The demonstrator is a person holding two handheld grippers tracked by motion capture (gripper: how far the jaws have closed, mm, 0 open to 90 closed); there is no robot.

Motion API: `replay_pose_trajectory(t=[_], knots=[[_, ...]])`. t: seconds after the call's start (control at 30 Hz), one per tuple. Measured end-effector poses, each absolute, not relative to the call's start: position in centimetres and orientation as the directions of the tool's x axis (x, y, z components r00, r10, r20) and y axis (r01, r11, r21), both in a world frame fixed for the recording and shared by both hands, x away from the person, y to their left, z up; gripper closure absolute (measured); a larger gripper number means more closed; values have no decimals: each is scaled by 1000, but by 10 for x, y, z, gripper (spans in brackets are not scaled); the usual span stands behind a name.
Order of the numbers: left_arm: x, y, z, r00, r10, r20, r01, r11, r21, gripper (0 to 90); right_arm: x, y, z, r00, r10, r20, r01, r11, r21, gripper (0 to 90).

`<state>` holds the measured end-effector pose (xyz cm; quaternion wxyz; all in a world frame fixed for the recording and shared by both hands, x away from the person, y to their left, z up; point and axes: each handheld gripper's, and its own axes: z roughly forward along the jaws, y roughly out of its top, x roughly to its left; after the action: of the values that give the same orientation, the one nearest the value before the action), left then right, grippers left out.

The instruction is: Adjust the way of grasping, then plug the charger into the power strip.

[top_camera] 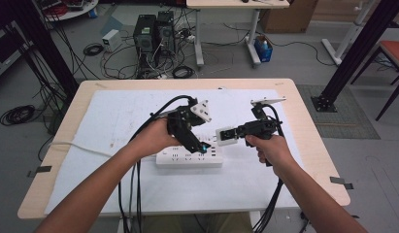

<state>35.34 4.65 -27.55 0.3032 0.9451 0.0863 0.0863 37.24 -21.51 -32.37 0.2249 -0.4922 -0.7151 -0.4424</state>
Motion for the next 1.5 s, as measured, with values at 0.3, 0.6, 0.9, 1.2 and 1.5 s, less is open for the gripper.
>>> replay_pose_trajectory(t=[0.3,0.6,0.9,1.2,1.5], knots=[[360,96,-284,949,310,57,244,-838,488,204,372,-242,-320,-486,636,599,855,203,477,623],[364,138,-284,928,372,20,335,-857,391,204,371,-248,-313,-564,706,428,799,336,499,622],[364,166,-284,914,406,10,381,-866,325,204,370,-252,-289,-652,726,219,719,502,480,622],[360,189,-285,909,416,24,388,-865,319,204,372,-251,-281,-696,708,118,672,584,456,622],[359,202,-285,885,466,-12,445,-836,322,204,373,-243,-281,-720,685,111,649,606,460,622]])
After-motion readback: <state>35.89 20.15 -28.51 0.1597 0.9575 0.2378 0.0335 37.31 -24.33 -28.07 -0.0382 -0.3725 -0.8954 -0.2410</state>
